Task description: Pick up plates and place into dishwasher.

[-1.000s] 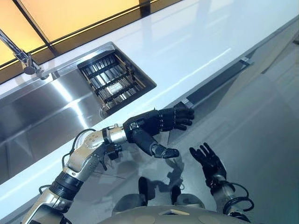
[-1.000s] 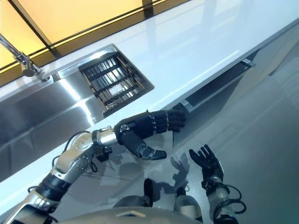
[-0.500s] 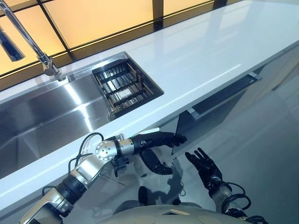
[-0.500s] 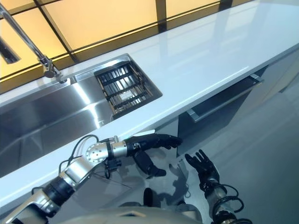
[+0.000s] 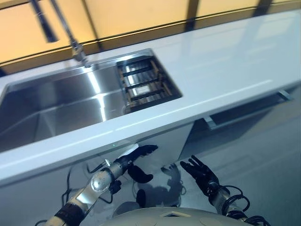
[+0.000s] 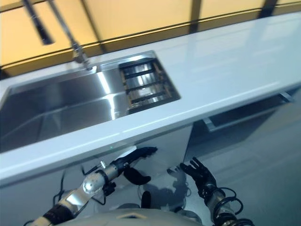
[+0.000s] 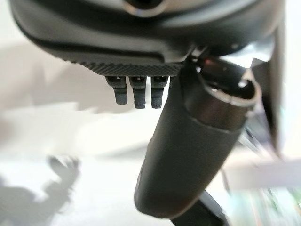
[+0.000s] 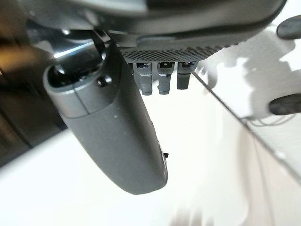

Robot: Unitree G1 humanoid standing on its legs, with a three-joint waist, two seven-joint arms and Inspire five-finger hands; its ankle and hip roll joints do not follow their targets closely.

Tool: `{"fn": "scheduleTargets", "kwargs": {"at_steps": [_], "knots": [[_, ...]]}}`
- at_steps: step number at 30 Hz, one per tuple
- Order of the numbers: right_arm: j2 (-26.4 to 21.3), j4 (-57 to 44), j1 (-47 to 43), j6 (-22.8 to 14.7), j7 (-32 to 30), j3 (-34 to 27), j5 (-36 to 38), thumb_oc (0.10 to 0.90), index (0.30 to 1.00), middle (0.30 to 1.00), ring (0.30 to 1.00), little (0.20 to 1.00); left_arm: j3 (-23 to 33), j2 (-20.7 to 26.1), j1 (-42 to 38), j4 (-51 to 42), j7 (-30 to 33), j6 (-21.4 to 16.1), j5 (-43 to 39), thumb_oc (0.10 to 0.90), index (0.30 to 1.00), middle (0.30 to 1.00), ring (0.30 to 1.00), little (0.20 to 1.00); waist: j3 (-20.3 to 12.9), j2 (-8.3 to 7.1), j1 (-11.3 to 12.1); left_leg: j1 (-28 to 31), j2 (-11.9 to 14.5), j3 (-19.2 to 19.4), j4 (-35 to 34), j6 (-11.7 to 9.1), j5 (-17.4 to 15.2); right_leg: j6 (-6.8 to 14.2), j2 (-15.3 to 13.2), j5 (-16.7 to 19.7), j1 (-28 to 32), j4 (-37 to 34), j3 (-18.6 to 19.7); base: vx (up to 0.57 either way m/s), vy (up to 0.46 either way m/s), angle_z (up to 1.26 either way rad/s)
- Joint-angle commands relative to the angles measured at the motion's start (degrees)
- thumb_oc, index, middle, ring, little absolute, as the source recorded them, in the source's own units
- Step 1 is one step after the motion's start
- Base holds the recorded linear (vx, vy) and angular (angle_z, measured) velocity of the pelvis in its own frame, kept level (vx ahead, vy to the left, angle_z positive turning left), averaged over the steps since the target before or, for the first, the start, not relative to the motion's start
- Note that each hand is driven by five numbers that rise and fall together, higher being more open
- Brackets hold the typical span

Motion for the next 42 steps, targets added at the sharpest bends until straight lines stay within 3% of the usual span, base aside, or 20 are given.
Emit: {"fn": "scheduleTargets", "kwargs": {"at_steps": [1,2,3,4,6,10,13,17,19,20,22,23,24,25,27,29,32,38,42], "knots": [[-0.9,-2.3,-4.2,-2.3,2.2,-1.9,-0.6,0.800,0.900,0.900,0.900,0.900,9.6,3.8,-3.5,-11.2,-2.7,-0.3,-6.4,0.800,0.900,0.900,0.900,0.900,2.0,-0.93,1.0,2.5,-2.9,9.1,2.3,0.1,-7.0,3.5,-2.4,1.7,-3.4,2.1,-2.3,-0.17,0.031,0.43],[-1.2,-1.9,-4.2,-2.5,1.7,-2.7,0.2,0.800,0.900,0.900,0.900,0.900,10.7,3.6,-3.7,-12.5,-5.2,0.2,-9.5,0.800,0.900,0.900,0.900,0.900,2.2,-1.18,0.9,1.9,-2.8,12.3,5.7,0.1,-8.6,3.4,-3.2,1.4,-3.3,2.5,-4.5,-0.12,0.024,0.65],[-1.2,-1.8,-4.3,-2.5,1.7,-2.7,0.3,0.800,0.900,0.900,0.900,0.900,10.9,3.6,-3.7,-12.6,-5.3,0.1,-10.0,0.800,0.900,0.900,0.900,0.900,2.2,-1.25,0.8,1.7,-2.8,12.7,6.5,0.1,-9.0,3.4,-3.4,1.4,-3.4,2.6,-4.8,-0.16,0.027,1.30],[-1.5,-0.6,-4.8,-2.3,1.5,-3.7,1.4,0.800,0.900,0.900,0.900,0.900,11.0,2.7,-4.5,-11.6,-5.0,-1.5,-10.4,0.800,0.900,0.900,0.900,0.900,2.3,-2.29,0.8,0.6,-2.8,15.4,12.7,0.5,-12.3,3.1,-5.0,1.8,-3.7,3.3,-6.9,-0.14,0.031,1.35],[-1.3,1.1,-5.4,-1.6,2.0,-4.6,1.9,0.800,0.900,0.900,0.900,0.900,10.7,1.9,-4.9,-9.4,-3.2,-5.2,-7.6,0.800,0.900,0.900,0.900,0.900,2.2,-2.94,0.9,0.8,-3.1,15.1,16.1,1.2,-15.9,3.3,-6.2,2.3,-4.8,4.7,-7.9,-0.10,0.066,1.27],[-0.9,3.5,-4.9,-0.5,2.5,-5.4,1.8,0.800,0.900,0.900,0.900,0.900,8.6,1.1,-4.1,-1.9,-2.6,-8.9,-6.4,0.800,0.900,0.900,0.900,0.900,0.8,-1.39,0.0,5.3,-2.6,15.5,6.7,1.5,-13.1,4.4,-5.3,2.2,-6.0,5.7,-8.3,-0.01,0.090,0.82],[-0.5,4.4,-4.9,0.5,1.9,-5.2,0.3,0.800,0.900,0.900,0.900,0.900,6.4,-0.4,-3.3,3.0,-1.8,-10.4,-7.5,0.800,0.900,0.900,0.900,0.900,0.0,-1.20,0.0,6.7,-2.9,14.5,3.1,1.9,-12.2,4.5,-5.0,1.7,-6.4,6.2,-8.3,0.02,0.098,0.43],[-0.1,7.1,-4.7,1.8,0.3,-5.5,0.5,0.800,0.900,0.900,0.900,0.900,2.0,-5.2,-3.5,18.4,-1.9,-13.6,-5.0,0.800,0.900,0.900,0.900,0.900,-1.0,-1.42,-2.0,7.1,-3.2,11.2,0.8,2.8,-11.2,4.0,-2.9,-0.1,-6.9,7.5,-2.5,0.02,0.068,0.08],[-0.1,7.2,-4.7,1.9,0.2,-5.5,0.4,0.800,0.900,0.900,0.900,0.900,1.9,-5.4,-3.7,19.1,-1.9,-13.8,-5.0,0.800,0.900,0.900,0.900,0.900,-1.0,-1.41,-2.1,7.1,-3.2,11.0,0.9,2.9,-11.2,4.0,-2.9,-0.2,-6.9,7.6,-2.1,0.04,0.035,0.17],[0.1,9.2,-4.2,2.9,0.2,-5.4,-1.7,0.800,0.900,0.900,0.900,0.900,1.6,-9.6,-5.4,32.3,-4.6,-13.0,-6.7,0.800,0.900,0.900,0.900,0.900,-1.5,-1.96,-3.8,7.1,-3.7,8.9,1.1,3.6,-11.0,3.7,-2.1,0.2,-6.4,6.6,2.8,0.07,0.051,0.12],[0.2,10.0,-3.9,3.3,0.1,-5.0,-3.7,0.800,0.900,0.900,0.900,0.900,2.8,-11.4,-5.8,38.5,-5.2,-11.5,-7.2,0.800,0.900,0.900,0.900,0.900,-1.8,-2.32,-3.9,7.0,-3.9,9.2,1.1,3.7,-11.2,4.0,-2.3,0.7,-6.0,5.6,2.7,0.06,0.030,0.31],[0.1,10.4,-3.5,3.8,0.0,-5.0,-5.7,0.800,0.900,0.900,0.900,0.900,3.6,-12.6,-6.0,43.5,-4.3,-9.3,-7.0,0.800,0.900,0.900,0.900,0.900,-2.1,-2.52,-4.2,7.0,-3.9,9.4,1.1,3.8,-11.2,4.2,-2.3,0.9,-6.0,5.4,3.0,0.06,-0.004,0.21],[0.4,10.6,-2.9,4.3,-0.2,-4.5,-9.6,0.800,0.900,0.900,0.900,0.900,4.8,-14.0,-6.4,48.5,-2.8,-4.7,-6.8,0.800,0.900,0.900,0.900,0.900,-2.3,-2.85,-4.6,7.0,-3.9,9.5,1.0,3.9,-11.3,4.4,-2.0,0.9,-6.2,5.5,3.8,0.05,-0.008,0.00],[0.5,10.6,-2.9,4.2,-0.3,-4.4,-9.8,0.800,0.900,0.900,0.900,0.900,5.0,-14.3,-6.4,49.6,-2.5,-4.8,-6.5,0.800,0.900,0.900,0.900,0.900,-2.3,-2.92,-4.7,7.0,-3.9,9.5,1.0,3.9,-11.3,4.4,-2.0,1.0,-6.2,5.4,3.9,0.05,-0.007,-0.21],[0.9,10.9,-2.4,5.0,-0.8,-3.8,-11.0,0.800,0.900,0.900,0.900,0.900,6.3,-15.5,-6.5,54.0,0.4,0.0,-6.6,0.800,0.900,0.900,0.900,0.900,-2.5,-3.33,-5.0,7.0,-3.8,9.8,1.1,4.0,-11.3,4.4,-1.9,1.0,-6.2,5.1,4.4,0.03,-0.005,-0.10],[1.9,12.2,-1.4,5.8,-1.6,-4.3,-12.7,0.800,0.900,0.900,0.900,0.900,9.7,-17.7,-6.3,59.3,4.9,9.1,-7.1,0.800,0.900,0.900,0.900,0.900,-2.6,-3.95,-5.4,6.9,-3.9,10.0,1.2,4.1,-11.6,4.3,-1.7,1.0,-6.1,4.8,5.0,0.02,-0.017,-0.17],[2.6,12.4,-0.6,5.5,-2.8,-4.2,-15.6,0.800,0.900,0.900,0.900,0.900,12.6,-19.0,-6.0,60.7,7.3,13.0,-8.8,0.800,0.900,0.900,0.900,0.900,-2.6,-4.40,-5.6,6.8,-3.8,10.2,1.6,4.2,-11.9,4.3,-1.6,0.9,-6.0,4.6,5.4,0.00,-0.014,-0.21],[3.4,12.3,0.6,5.9,-4.0,-3.5,-19.6,0.800,0.900,0.900,0.900,0.900,16.8,-21.2,-5.5,60.1,8.5,12.7,-18.2,0.800,0.900,0.900,0.900,0.900,-2.1,-5.14,-5.6,6.4,-3.6,10.4,2.5,4.2,-12.4,4.0,-1.4,0.8,-6.0,4.6,5.8,-0.01,-0.009,-0.03],[3.4,12.4,0.9,5.9,-5.2,-3.1,-22.1,0.800,0.900,0.900,0.900,0.900,17.5,-21.7,-5.1,59.7,8.5,11.9,-19.9,0.800,0.900,0.900,0.900,0.900,-2.0,-5.41,-5.6,5.9,-3.5,10.6,3.1,4.1,-12.6,3.9,-1.3,0.7,-6.2,4.8,6.2,-0.02,-0.007,-0.03]]}}
